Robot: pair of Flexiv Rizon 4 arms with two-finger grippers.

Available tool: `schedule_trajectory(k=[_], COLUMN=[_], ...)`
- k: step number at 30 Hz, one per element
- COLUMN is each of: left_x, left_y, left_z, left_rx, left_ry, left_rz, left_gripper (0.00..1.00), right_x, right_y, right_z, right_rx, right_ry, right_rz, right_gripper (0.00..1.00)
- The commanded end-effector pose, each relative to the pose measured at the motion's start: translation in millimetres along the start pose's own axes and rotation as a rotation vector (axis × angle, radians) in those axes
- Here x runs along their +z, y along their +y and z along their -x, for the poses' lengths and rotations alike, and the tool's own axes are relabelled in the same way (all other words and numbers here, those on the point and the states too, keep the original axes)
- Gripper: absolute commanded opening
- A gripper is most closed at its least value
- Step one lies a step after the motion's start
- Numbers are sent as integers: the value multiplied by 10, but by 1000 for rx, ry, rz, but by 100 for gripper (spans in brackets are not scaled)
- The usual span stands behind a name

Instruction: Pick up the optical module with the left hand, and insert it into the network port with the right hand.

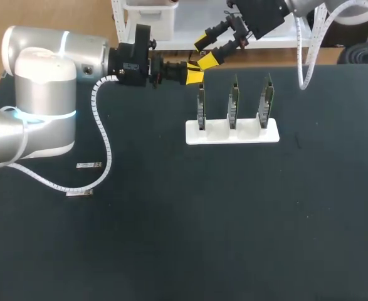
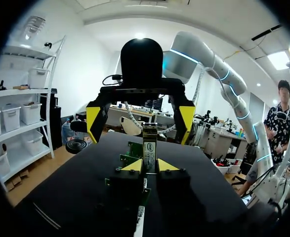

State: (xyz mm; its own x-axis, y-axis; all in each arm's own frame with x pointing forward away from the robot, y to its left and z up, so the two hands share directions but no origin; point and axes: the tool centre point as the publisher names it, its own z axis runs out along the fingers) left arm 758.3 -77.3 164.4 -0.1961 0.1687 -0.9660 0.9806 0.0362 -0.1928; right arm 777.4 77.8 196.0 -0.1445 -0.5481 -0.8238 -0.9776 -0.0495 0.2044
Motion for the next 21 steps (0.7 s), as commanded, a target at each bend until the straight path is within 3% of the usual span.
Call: schedule_trajectory(k=[1,21], left_x=[-5,-5], left_y=[-9,-9], left_z=[-1,-1], left_rx=[0,0], left_ry=[-1,-1], left_rz=[2,2], left_gripper=[0,0], right_x=[-15,-25], right_y=[55,60], right_z=[-15,-18], right_rx=[4,0], right_ry=[1,5], right_rz=[-10,-15], right_gripper=[100,100])
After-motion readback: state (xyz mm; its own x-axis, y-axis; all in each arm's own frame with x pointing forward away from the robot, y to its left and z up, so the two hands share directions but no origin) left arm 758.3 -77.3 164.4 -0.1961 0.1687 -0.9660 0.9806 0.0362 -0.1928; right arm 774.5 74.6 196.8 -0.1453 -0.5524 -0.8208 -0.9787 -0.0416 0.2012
